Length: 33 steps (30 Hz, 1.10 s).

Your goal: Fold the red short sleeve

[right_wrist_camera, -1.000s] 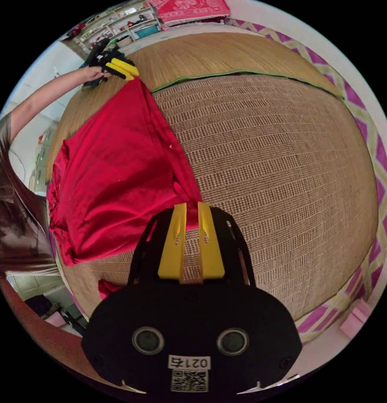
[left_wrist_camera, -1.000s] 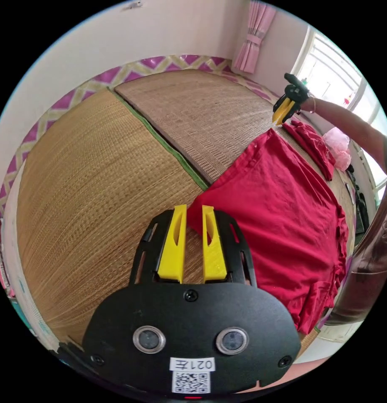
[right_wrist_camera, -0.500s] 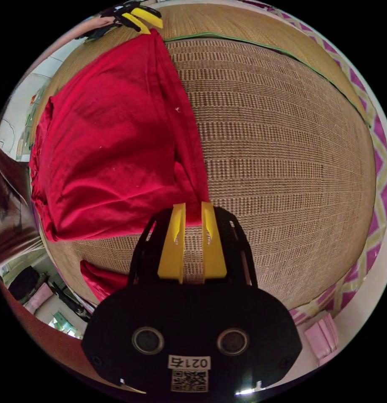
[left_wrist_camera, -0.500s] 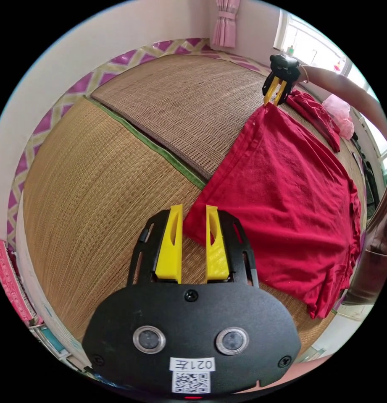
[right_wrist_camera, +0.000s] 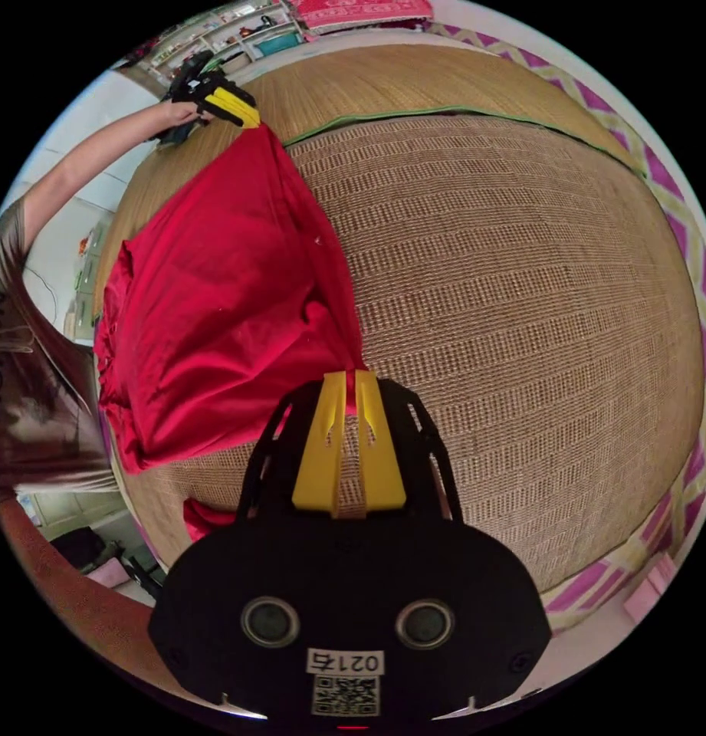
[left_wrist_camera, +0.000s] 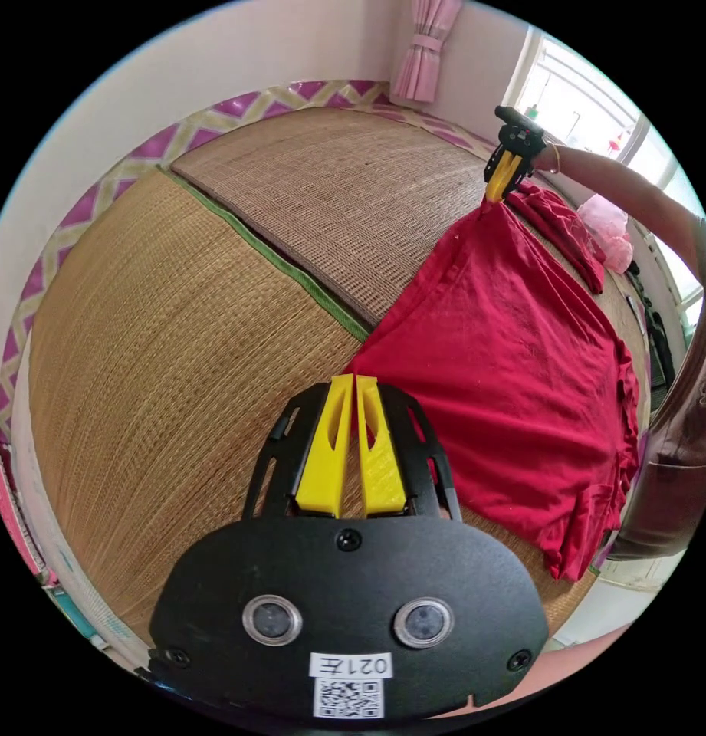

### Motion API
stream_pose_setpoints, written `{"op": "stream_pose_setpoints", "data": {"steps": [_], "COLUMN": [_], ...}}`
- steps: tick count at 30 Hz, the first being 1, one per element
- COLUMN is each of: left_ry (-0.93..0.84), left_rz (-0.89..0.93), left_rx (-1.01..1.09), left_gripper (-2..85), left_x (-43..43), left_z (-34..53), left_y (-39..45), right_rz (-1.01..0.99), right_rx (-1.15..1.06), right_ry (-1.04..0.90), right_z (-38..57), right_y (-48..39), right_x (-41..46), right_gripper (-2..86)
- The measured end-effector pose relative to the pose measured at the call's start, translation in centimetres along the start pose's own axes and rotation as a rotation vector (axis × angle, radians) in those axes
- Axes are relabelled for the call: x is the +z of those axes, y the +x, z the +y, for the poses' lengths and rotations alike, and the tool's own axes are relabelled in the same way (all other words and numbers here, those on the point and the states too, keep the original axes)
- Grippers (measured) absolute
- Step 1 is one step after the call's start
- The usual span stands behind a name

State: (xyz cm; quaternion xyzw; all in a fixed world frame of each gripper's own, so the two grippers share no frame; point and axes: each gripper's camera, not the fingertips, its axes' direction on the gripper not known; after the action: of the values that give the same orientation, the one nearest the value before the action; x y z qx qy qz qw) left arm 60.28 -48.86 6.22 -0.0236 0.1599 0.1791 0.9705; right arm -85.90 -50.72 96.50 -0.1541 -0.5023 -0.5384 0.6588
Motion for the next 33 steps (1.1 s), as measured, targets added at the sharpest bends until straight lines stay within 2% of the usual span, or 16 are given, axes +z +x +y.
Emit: {"op": "stream_pose_setpoints", "data": {"steps": [10, 13, 16, 20, 26, 30, 33], "left_ry": [-0.068, -0.035, 0.039, 0.123, 0.096, 0.095, 0.067], "left_rz": [0.007, 0.022, 0.027, 0.096, 0.196, 0.258, 0.267], "left_rx": [-0.085, -0.094, -0.118, -0.193, -0.289, -0.34, -0.349], "left_gripper": [-0.5, 0.9, 5.9, 8.1, 12.2, 11.7, 11.3], "left_x": [5.4, 6.8, 6.7, 7.2, 12.5, 15.2, 17.6], "left_z": [1.3, 2.2, 3.9, 6.5, 7.3, 7.6, 7.5], "left_y": [-0.2, -0.4, -1.3, -3.4, -5.2, -6.6, -7.1], "right_rz": [-0.059, -0.053, -0.041, -0.182, -0.282, -0.408, -0.428], "right_rx": [0.203, 0.216, 0.264, 0.342, 0.377, 0.449, 0.49], "right_ry": [-0.002, -0.012, -0.035, 0.116, 0.061, 0.126, 0.155], "right_z": [6.9, 8.2, 10.2, 14.1, 16.1, 18.4, 20.1], "right_y": [6.5, 7.5, 9.3, 12.0, 13.6, 15.1, 15.8], "right_x": [5.0, 6.7, 7.8, 8.1, 13.5, 16.7, 18.5], "right_gripper": [0.1, 1.3, 4.5, 9.1, 10.3, 10.1, 8.9]}}
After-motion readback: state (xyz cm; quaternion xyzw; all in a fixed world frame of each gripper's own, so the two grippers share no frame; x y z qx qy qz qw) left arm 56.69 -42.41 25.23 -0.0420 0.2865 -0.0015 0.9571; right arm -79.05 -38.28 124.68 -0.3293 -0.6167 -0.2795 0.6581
